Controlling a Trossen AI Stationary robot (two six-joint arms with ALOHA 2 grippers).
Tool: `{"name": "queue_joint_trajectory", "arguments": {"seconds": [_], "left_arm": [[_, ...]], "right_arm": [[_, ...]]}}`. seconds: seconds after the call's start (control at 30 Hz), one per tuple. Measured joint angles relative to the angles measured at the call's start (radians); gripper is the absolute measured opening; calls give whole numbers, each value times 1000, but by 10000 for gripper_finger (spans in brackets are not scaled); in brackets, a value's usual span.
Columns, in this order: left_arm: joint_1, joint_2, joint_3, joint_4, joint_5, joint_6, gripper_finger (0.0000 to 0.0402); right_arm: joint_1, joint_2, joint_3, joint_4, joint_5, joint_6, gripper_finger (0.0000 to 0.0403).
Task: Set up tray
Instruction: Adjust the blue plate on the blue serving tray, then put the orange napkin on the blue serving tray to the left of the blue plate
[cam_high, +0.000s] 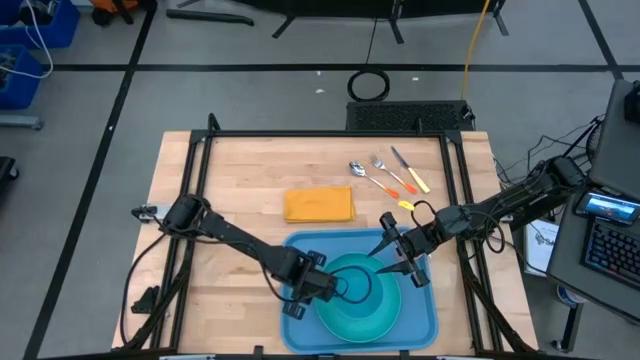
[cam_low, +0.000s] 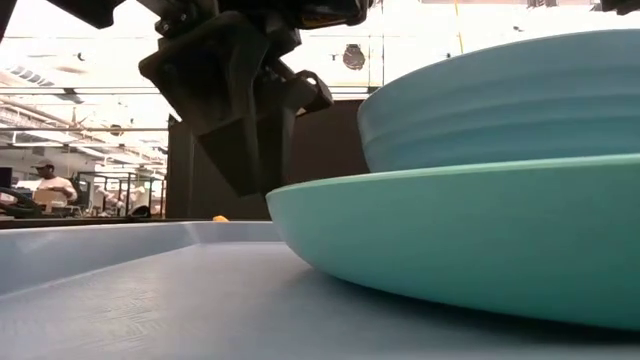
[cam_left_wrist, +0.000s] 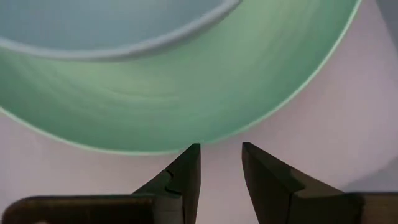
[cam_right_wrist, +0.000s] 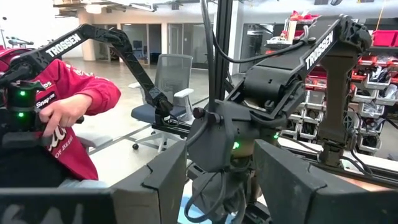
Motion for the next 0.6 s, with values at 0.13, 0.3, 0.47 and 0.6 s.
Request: {"name": "queue_joint_trajectory", "arguments": {"seconds": [0.13,0.3,0.47,0.6], "left_arm": [[0,0,0,36,0,10,122],[2,0,0,45,0,25,122],[3,-4,1,-46,-32,31,122],[2,-20,2,-124,-152,11,122]], "right_arm": [[0,0,0,0,0,0,178],[0,0,0,0,0,0,178],[0,0,0,-11,0,0,178],[0,0,0,-14,0,0,178]]}}
